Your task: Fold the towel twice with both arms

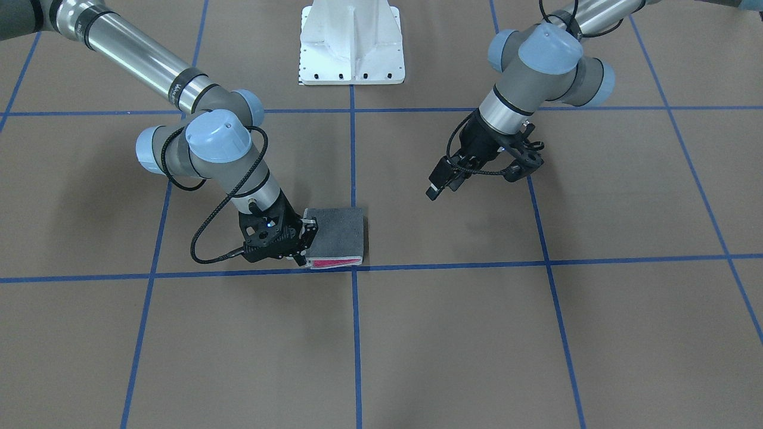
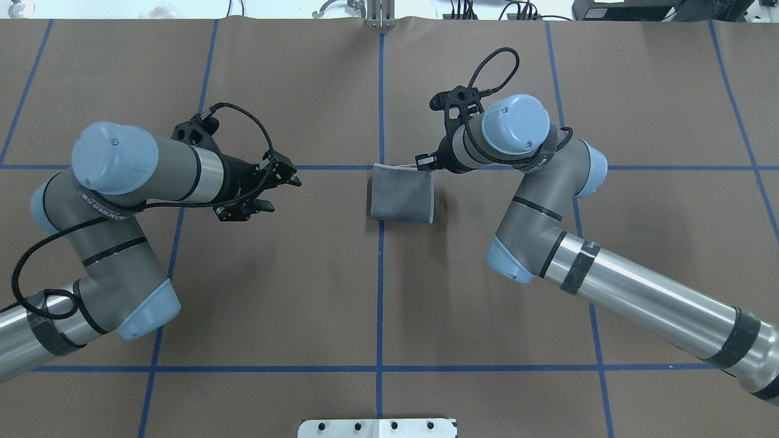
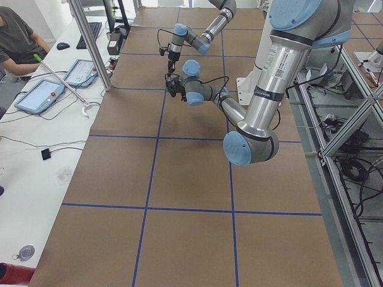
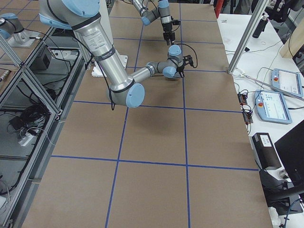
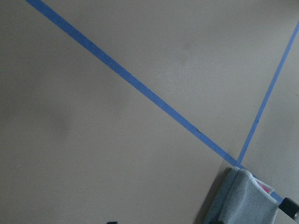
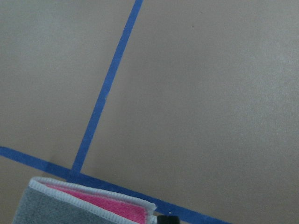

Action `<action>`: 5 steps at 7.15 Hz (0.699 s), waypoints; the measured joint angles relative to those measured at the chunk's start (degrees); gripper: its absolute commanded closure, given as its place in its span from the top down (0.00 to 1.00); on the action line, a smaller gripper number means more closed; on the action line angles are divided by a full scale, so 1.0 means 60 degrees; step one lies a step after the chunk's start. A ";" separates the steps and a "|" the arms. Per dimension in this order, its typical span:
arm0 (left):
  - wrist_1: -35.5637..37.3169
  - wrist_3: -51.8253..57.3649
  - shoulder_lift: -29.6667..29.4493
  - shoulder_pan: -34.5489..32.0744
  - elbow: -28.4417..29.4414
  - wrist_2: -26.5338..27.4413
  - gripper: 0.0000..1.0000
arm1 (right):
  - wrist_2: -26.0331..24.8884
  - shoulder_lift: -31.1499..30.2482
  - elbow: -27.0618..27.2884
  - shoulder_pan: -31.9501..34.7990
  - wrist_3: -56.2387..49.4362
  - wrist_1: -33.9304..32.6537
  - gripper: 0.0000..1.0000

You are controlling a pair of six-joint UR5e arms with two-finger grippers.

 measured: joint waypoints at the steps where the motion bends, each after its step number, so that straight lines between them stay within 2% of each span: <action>1: 0.0001 -0.0062 -0.0203 0.0023 0.0131 0.0030 0.74 | -0.0001 0.0000 -0.0012 -0.0001 0.0000 -0.0001 0.00; 5: -0.0102 -0.0739 -0.1562 0.0083 0.0995 0.0618 0.74 | -0.0002 0.0001 -0.0022 -0.0002 0.0000 -0.0001 0.00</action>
